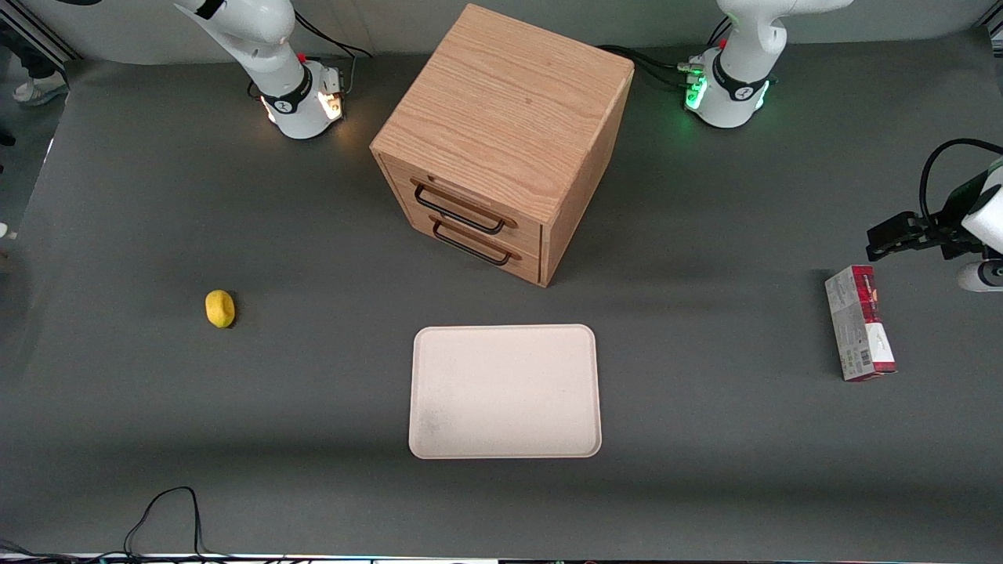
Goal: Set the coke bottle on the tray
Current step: 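Lift the bottle and carry it toward the cream tray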
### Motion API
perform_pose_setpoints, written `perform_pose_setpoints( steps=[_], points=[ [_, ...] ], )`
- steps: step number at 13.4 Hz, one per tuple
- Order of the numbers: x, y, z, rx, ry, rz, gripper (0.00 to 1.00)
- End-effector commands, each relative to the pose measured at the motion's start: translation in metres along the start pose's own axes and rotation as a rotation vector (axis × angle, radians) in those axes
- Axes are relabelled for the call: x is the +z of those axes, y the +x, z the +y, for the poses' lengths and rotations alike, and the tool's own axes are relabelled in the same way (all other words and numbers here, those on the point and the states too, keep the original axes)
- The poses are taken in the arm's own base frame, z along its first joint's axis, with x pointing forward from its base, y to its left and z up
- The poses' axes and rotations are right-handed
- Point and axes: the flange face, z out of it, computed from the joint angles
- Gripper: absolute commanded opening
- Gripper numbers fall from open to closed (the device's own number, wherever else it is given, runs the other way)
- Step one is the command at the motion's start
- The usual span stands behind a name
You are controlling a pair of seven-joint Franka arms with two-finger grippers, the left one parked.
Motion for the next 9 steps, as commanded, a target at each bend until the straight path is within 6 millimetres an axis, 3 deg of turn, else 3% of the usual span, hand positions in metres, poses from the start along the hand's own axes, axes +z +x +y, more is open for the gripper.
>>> perform_pose_setpoints(
  steps=[1,5,6,9],
  points=[
    [-0.033,0.044,-0.127,0.055,-0.062,-0.050,0.00],
    [-0.036,0.091,-0.313,0.070,-0.099,-0.063,0.00],
    [-0.036,0.096,-0.353,0.084,-0.100,-0.056,0.00],
    [-0.028,0.101,-0.450,0.158,-0.085,-0.042,0.00]
  ],
)
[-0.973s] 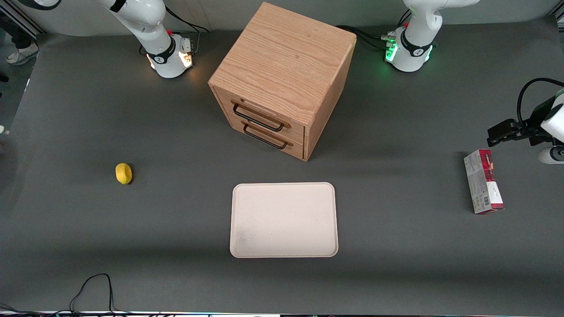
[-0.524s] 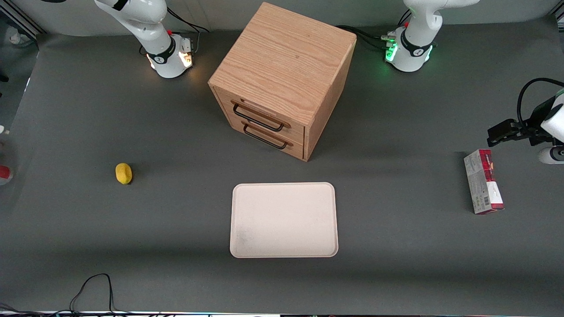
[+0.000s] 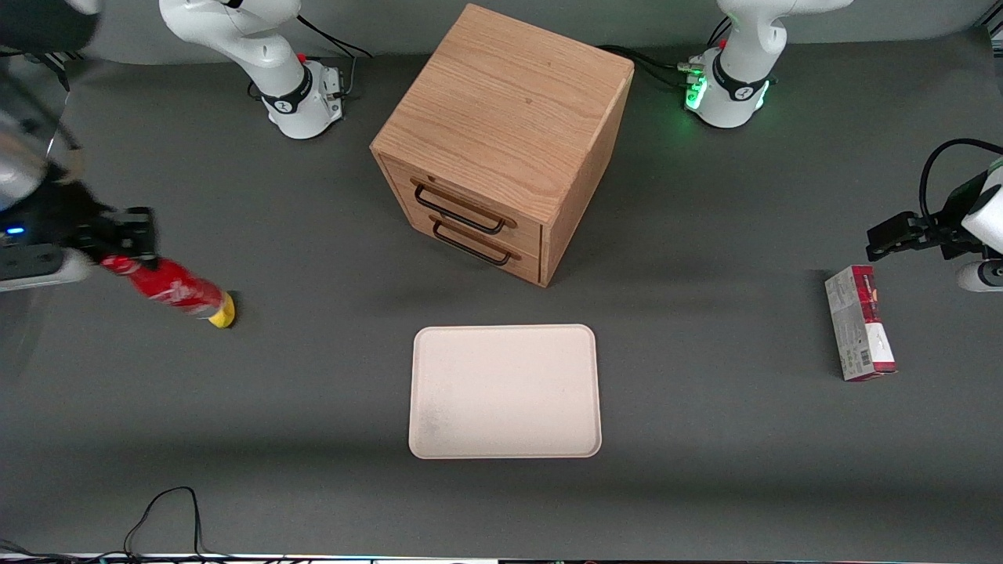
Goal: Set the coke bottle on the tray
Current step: 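Lift the bottle and carry it toward the cream tray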
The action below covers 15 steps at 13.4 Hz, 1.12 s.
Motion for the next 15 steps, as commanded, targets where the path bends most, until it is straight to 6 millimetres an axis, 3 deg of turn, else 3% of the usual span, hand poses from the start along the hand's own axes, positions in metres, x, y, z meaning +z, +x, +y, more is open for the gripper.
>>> perform_pose_setpoints(
  steps=[1,3,6,11,15],
  points=[
    [0.001,-0.006,-0.061,0.088,-0.010,0.014,0.00],
    [0.008,-0.004,-0.116,0.075,0.011,0.059,0.00],
    [0.030,0.005,-0.167,0.072,0.050,0.083,0.00],
    [0.086,0.035,-0.193,0.054,0.056,0.087,0.00],
    [0.163,0.066,-0.213,0.047,0.054,0.084,0.00]
  ],
)
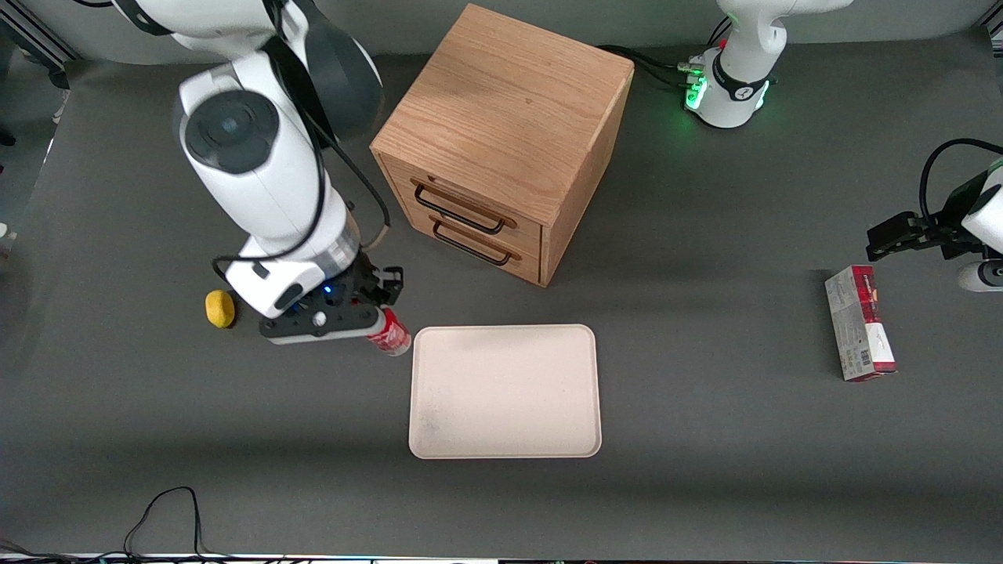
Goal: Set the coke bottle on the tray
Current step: 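Lift the bottle and carry it toward the cream tray, then lower the bottle upright onto the tray corner and open the gripper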
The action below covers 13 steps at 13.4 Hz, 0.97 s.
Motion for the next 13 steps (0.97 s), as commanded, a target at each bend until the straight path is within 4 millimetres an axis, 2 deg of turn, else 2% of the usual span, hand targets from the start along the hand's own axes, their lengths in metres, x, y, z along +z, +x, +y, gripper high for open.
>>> perform_pose_setpoints(
  steps=[1,4,8,12,13],
  points=[
    [0.051,0.017,-0.011,0.017,0.003,0.016,0.00],
    [0.111,0.028,-0.018,0.015,0.003,0.011,0.00],
    [0.163,0.034,-0.017,0.032,0.031,0.063,0.00],
    [0.198,0.035,-0.017,0.057,0.021,0.043,0.00],
    [0.202,0.035,-0.016,0.058,0.019,0.042,0.00]
  ],
)
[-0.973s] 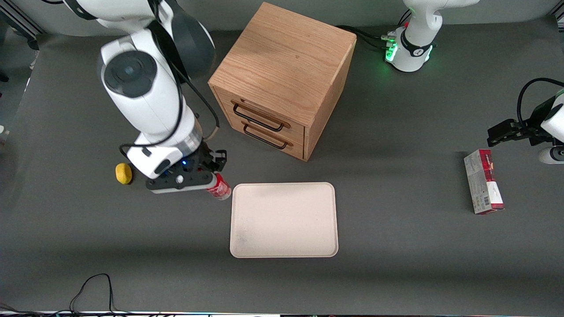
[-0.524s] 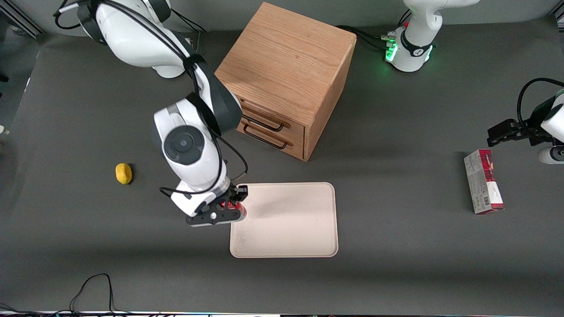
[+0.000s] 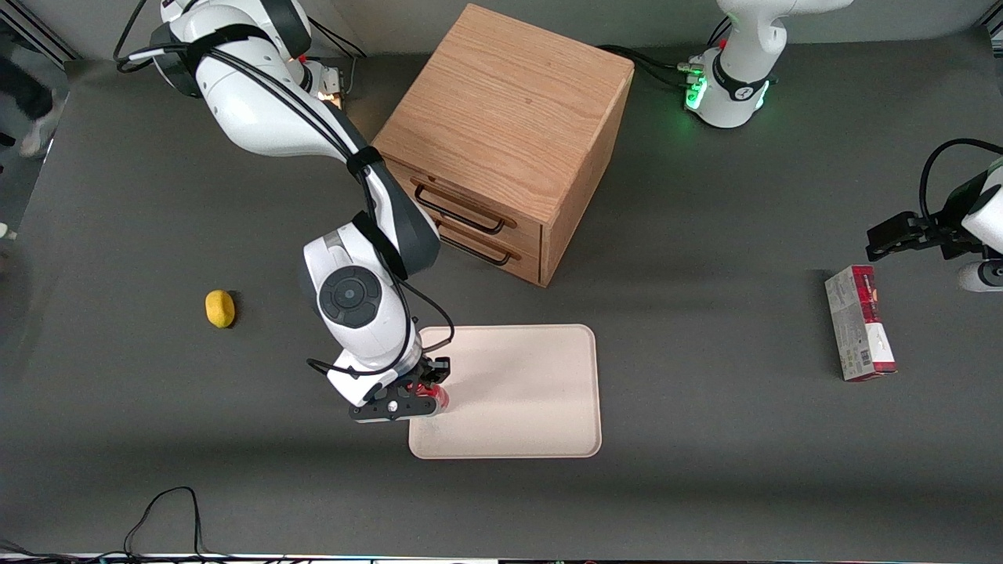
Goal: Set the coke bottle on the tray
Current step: 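Lower the bottle upright onto the tray corner and open the gripper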
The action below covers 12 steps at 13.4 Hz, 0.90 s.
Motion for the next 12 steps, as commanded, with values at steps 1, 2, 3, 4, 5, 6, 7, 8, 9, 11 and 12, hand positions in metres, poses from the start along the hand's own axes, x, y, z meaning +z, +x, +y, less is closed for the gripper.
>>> perform_pose_setpoints(
  steps=[1,2,3,4,5,6,7,8,9,11,12],
  points=[
    [0.005,0.001,0.001,0.026,-0.001,0.009,0.00],
    [0.008,0.001,0.001,0.026,-0.002,0.006,0.00],
    [0.011,0.001,0.001,0.026,-0.003,0.003,0.00],
    [0.011,0.001,0.001,0.027,-0.003,0.003,0.00],
    [0.016,0.000,0.001,0.031,-0.005,-0.001,0.46],
    [0.020,0.001,0.004,0.035,-0.009,-0.004,0.74],
    [0.019,0.001,0.004,0.035,-0.008,-0.003,1.00],
    [0.019,0.001,0.004,0.035,-0.008,-0.003,1.00],
    [0.017,0.001,0.004,0.034,-0.008,-0.002,1.00],
    [0.006,0.002,0.001,0.032,-0.001,0.011,1.00],
    [-0.007,0.003,0.001,0.030,0.001,0.016,1.00]
  ],
)
